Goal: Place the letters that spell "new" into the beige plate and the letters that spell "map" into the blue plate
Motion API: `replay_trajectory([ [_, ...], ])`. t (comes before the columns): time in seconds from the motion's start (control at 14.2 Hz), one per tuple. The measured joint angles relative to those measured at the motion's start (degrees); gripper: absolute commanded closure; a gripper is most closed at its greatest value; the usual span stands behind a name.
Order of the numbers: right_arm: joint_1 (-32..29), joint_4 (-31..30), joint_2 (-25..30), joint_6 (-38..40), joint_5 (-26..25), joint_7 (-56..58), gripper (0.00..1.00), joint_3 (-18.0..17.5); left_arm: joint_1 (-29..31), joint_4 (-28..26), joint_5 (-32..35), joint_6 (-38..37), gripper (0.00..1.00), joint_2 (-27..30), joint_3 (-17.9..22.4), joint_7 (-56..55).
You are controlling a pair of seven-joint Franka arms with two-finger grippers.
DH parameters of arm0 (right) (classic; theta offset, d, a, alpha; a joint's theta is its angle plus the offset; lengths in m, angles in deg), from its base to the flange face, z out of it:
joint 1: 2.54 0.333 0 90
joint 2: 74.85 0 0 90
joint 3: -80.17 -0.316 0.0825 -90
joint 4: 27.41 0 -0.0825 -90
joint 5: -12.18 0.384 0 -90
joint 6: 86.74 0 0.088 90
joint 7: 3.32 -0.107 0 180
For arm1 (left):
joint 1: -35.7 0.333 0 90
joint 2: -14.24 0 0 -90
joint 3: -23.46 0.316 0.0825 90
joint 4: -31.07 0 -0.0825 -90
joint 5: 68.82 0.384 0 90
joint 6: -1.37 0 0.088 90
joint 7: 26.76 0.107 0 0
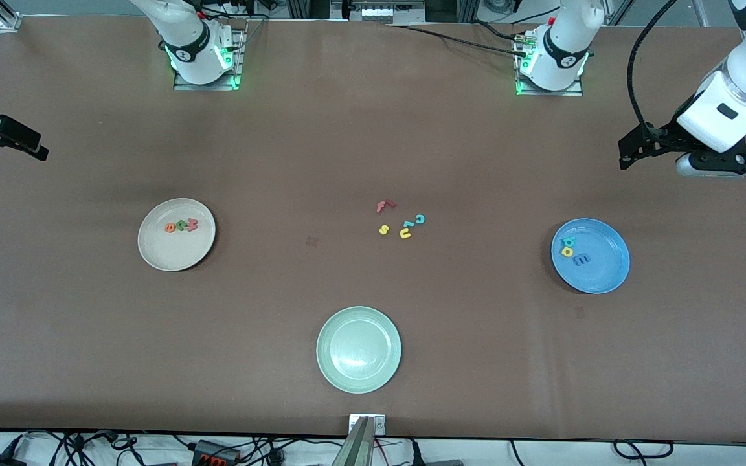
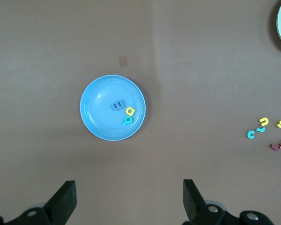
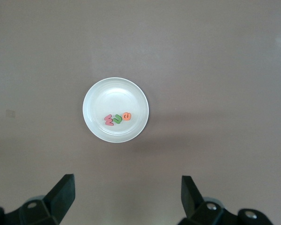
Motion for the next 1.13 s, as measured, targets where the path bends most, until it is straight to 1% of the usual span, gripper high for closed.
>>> replay_trajectory([
  [0.56, -0.3, 0.0, 0.1, 0.3, -1.2, 1.4, 0.0, 0.0, 0.0, 0.0, 0.0, 0.0, 0.0, 0.0, -0.1, 0.0],
  [1.13, -0.5, -0.7, 0.1, 0.4, -1.4, 1.4, 0.0, 0.0, 0.0, 0.0, 0.0, 0.0, 0.0, 0.0, -0.5, -0.1],
])
